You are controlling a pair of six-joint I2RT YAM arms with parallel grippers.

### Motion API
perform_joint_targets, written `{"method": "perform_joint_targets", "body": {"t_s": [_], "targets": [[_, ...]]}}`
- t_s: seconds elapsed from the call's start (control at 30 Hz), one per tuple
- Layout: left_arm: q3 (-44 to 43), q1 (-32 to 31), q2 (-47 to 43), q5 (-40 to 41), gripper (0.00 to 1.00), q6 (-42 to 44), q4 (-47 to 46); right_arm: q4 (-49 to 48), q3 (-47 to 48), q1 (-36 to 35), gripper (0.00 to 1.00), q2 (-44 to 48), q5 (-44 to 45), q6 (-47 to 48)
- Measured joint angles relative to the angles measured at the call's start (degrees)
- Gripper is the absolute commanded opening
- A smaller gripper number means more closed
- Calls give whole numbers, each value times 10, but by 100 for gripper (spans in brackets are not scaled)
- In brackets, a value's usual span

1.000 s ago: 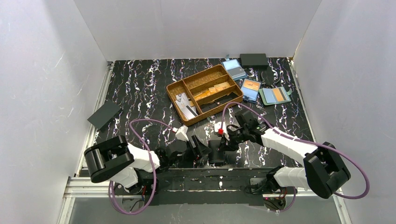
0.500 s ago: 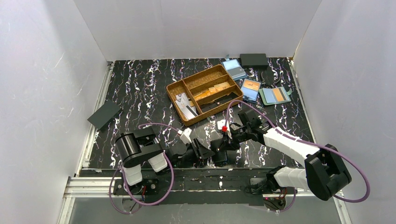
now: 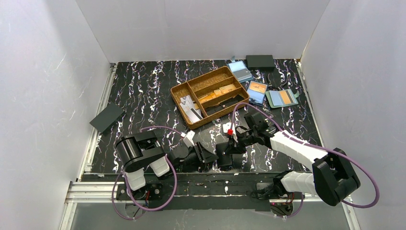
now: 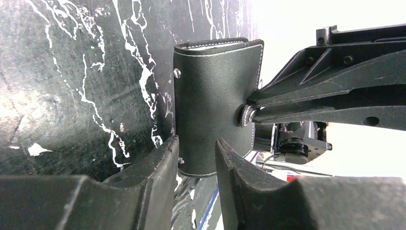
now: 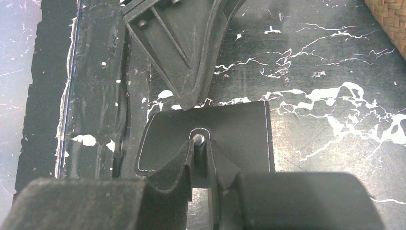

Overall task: Take the credit cards out of the card holder
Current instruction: Open the card holder at the center of the board.

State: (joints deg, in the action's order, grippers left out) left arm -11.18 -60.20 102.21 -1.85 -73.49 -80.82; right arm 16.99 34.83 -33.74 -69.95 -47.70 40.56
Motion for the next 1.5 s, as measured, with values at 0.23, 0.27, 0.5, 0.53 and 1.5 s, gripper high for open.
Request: {"method": "perform_joint_targets", "body": {"t_s": [0.23,0.27,0.5,0.53,1.5], "targets": [[12,0,0,-2,46,2,-1,0,0,0,8,-7,30,0],[15,0,0,-2,46,1,-2,0,0,0,12,-11,42,0],[15,0,-12,1,48,8,12,1,5,0,50,-21,116,3],[15,0,-20,4,50,10,22,0,5,0,54,-21,121,4],[-71,0,-71,21,98,30,171,-2,19,-27,8,-66,155,19]]}}
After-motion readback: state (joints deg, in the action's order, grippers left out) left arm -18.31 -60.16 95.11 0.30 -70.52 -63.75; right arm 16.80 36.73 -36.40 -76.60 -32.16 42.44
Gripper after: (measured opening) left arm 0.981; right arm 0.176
